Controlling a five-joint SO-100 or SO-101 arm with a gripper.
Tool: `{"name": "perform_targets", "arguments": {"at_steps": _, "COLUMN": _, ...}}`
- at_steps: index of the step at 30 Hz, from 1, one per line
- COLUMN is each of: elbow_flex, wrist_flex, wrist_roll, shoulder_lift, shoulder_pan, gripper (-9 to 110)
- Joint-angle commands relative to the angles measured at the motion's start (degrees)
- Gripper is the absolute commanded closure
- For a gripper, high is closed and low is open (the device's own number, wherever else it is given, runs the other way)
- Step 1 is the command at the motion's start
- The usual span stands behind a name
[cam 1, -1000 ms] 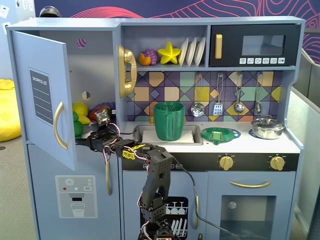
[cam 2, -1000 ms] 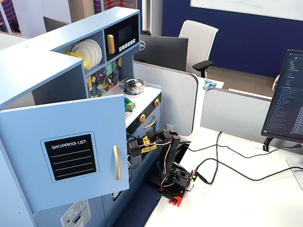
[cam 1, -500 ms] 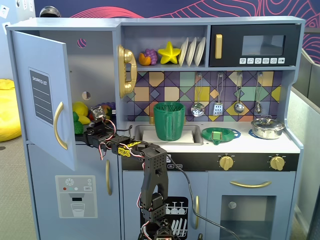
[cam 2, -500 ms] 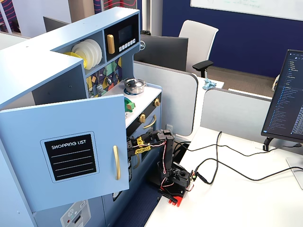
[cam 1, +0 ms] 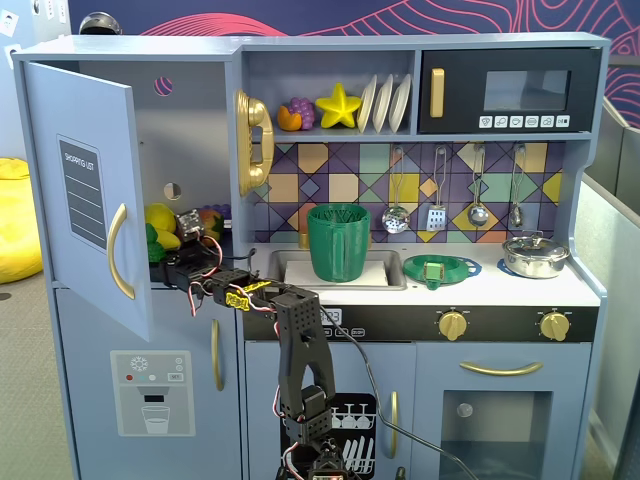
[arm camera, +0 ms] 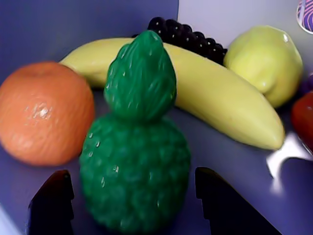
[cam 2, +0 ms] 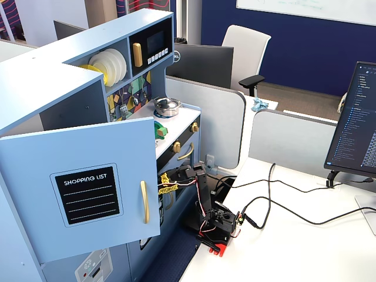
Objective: Pick up the green pineapple from the left cabinet and place it in the green recipient
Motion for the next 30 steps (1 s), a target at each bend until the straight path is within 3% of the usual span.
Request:
{"name": "perform_targets", "arguments": {"at_steps": 1, "elbow_flex": -7.29, "wrist_flex": -0.97, "wrist_roll": 1.58, "shoulder_lift": -0.88, "shoulder_pan": 1.05, "gripper": 76}}
{"name": "perform_targets", "arguments": {"at_steps": 10, "elbow_flex": -11.34, "wrist_flex": -1.23, "wrist_roll": 3.08, "shoulder_lift": -6.15, "shoulder_pan": 1.67, "gripper": 79}}
{"name": "perform_targets", "arguments": {"at_steps": 15, "elbow_flex": -11.16, "wrist_flex": -2.02, "wrist_roll": 3.08, "shoulder_lift": -7.38, "shoulder_pan": 1.49, "gripper": 101}}
{"name": "perform_targets", "arguments": {"at_steps": 18, "elbow_flex": -10.20, "wrist_flex": -1.76, "wrist_roll": 3.08, "shoulder_lift": -6.77, "shoulder_pan": 1.41, "gripper": 101}}
{"name": "perform_targets", "arguments": {"at_steps": 24, "elbow_flex": -5.27, "wrist_flex": -3.34, "wrist_roll": -9.14, "shoulder_lift": 0.53, "shoulder_pan": -0.97, "gripper": 101}}
{"name": "perform_targets", "arguments": {"at_steps": 30, "elbow_flex": 4.57, "wrist_flex": 4.57, "wrist_roll": -18.63, "shoulder_lift": 19.16, "shoulder_pan": -5.36, "gripper": 101}}
